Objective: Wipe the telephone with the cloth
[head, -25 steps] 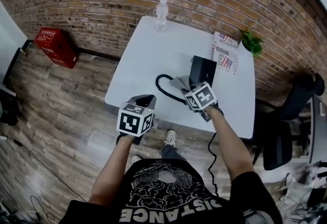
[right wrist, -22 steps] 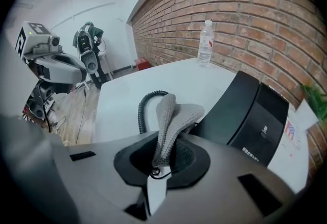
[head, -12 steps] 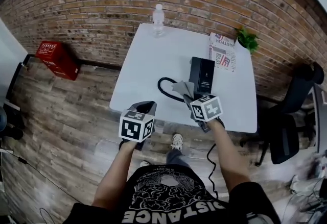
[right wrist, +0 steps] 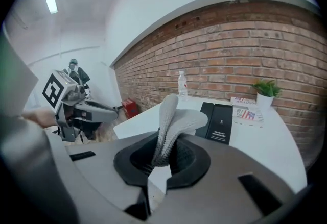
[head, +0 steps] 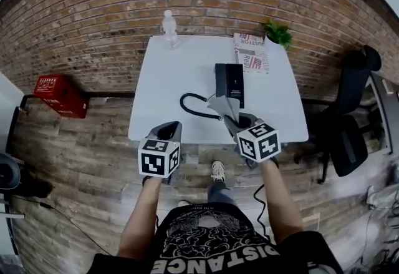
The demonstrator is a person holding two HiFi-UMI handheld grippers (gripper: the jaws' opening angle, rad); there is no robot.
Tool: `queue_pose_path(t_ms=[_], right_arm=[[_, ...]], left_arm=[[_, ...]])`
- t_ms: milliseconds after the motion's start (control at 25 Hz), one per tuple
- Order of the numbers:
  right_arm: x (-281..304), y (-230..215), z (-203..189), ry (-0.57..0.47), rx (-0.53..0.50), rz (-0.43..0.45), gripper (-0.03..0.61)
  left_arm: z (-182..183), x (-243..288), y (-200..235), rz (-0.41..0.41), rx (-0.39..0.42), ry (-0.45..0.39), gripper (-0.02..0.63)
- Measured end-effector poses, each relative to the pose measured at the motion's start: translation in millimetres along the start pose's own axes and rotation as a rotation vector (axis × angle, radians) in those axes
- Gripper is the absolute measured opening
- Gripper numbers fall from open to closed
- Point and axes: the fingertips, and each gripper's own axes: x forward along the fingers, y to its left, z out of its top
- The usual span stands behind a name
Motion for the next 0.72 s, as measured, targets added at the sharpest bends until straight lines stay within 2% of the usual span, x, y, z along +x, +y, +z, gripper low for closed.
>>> queue_pose_path(t_ms=[320, 720], right_arm=[[-63.1, -5.4, 18.2, -0.147, 0.055, -0.119, 0.011], [-84.4, 3.7, 13.3, -0.183, 0.062, -0.145, 0.011]], left_arm=[[15.5, -17.3, -13.0, -0.009, 0.086, -0.055, 0.006], [11.6, -31.6, -18.1, -0.026, 0.094, -0.064, 0.006]])
